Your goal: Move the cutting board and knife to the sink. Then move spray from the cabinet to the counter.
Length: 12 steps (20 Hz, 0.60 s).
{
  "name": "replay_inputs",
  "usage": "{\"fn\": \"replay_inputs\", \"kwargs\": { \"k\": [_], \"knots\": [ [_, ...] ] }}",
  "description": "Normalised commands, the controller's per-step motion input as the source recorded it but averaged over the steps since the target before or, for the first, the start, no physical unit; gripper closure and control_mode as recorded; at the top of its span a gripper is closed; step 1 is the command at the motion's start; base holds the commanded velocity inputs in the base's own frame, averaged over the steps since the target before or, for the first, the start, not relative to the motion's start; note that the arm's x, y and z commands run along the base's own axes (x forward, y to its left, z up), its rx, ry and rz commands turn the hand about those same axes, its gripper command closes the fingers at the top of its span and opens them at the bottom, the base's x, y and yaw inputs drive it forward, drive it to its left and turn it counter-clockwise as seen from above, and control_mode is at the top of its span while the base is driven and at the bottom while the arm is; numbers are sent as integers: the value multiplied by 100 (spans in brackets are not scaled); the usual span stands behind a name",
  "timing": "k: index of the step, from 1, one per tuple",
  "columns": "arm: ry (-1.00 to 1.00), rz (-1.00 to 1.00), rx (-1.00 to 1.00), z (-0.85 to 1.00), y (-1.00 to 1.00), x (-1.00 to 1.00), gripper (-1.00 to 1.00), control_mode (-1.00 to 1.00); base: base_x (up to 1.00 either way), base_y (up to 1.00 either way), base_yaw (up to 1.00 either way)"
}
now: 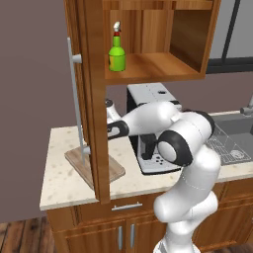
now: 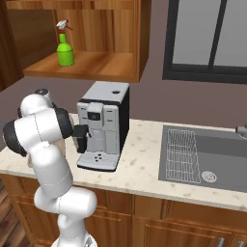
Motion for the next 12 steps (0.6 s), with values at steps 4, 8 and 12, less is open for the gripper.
{"fn": "replay_inputs", "kwargs": {
  "k": [4, 8, 12],
  "knots": [
    [2, 0, 0, -23, 0, 29, -100, -100, 0, 0, 0],
    [3, 0, 0, -26, 0, 26, -100, -100, 0, 0, 0],
    [2, 0, 0, -24, 0, 19, -100, -100, 0, 0, 0]
  ]
}}
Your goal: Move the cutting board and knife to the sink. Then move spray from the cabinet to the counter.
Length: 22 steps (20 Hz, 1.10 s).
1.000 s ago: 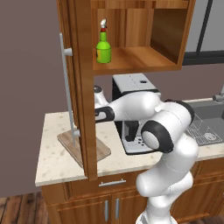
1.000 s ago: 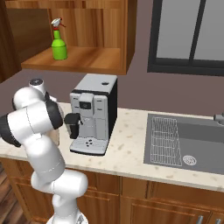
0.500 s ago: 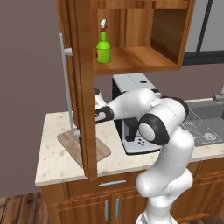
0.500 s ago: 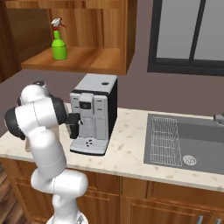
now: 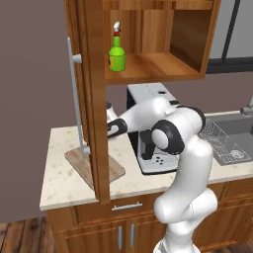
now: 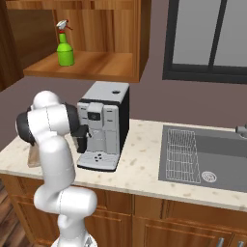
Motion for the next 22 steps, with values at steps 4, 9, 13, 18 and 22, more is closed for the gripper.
{"fn": "replay_inputs", "kwargs": {
  "k": [4, 9, 13, 18, 22],
  "knots": [
    [0, 0, 0, -20, 0, 18, -100, -100, 0, 0, 0],
    [0, 0, 0, -7, 0, 19, -100, -100, 0, 0, 0],
    [0, 0, -1, -8, 1, 16, -100, -100, 0, 0, 0],
    [0, 0, -2, -14, 2, 13, -100, -100, 0, 0, 0],
    [0, 0, -3, -17, 6, 13, -100, -100, 0, 0, 0]
  ]
}}
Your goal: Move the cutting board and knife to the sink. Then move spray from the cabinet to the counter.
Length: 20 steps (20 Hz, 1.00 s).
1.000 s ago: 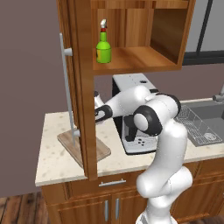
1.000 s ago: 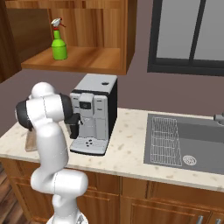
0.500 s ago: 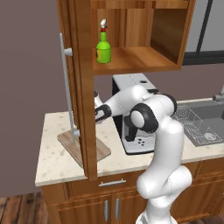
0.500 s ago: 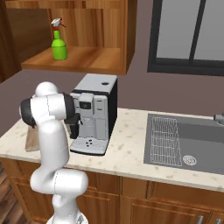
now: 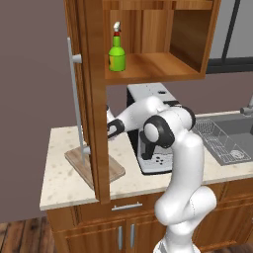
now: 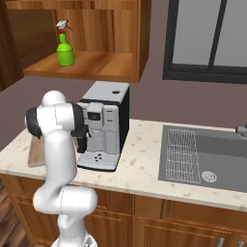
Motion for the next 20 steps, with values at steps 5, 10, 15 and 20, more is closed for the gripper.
{"fn": "replay_inputs", "kwargs": {
  "k": [5, 10, 15, 20],
  "knots": [
    [0, -2, -1, -14, 11, 13, -100, -100, 0, 0, 0],
    [0, -4, 0, -1, 20, 11, -100, -100, 0, 0, 0],
    [0, -5, 0, -1, 21, 10, -100, -100, 0, 0, 0],
    [0, -5, 0, -11, 17, 16, -100, -100, 0, 0, 0]
  ]
}}
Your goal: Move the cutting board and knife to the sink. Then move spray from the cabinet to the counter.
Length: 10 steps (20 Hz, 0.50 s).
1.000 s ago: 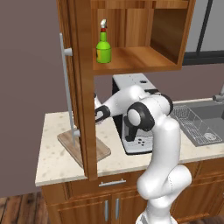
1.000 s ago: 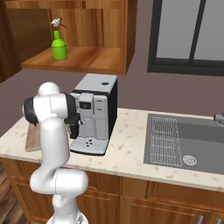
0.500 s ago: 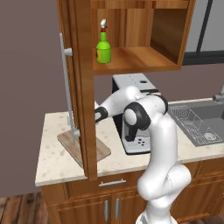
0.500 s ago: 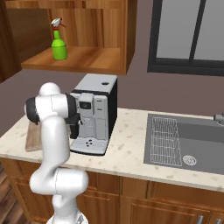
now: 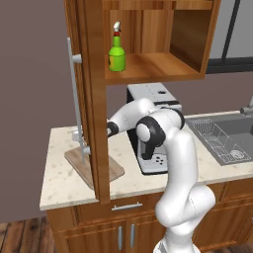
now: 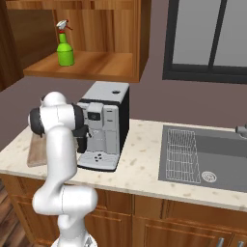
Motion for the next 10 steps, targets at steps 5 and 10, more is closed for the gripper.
{"fn": "replay_inputs", "kwargs": {
  "k": [5, 10],
  "knots": [
    [0, -2, 0, -21, 3, 23, -100, -100, 0, 0, 0],
    [1, 0, 0, -6, -1, 27, -100, -100, 0, 0, 0]
  ]
}}
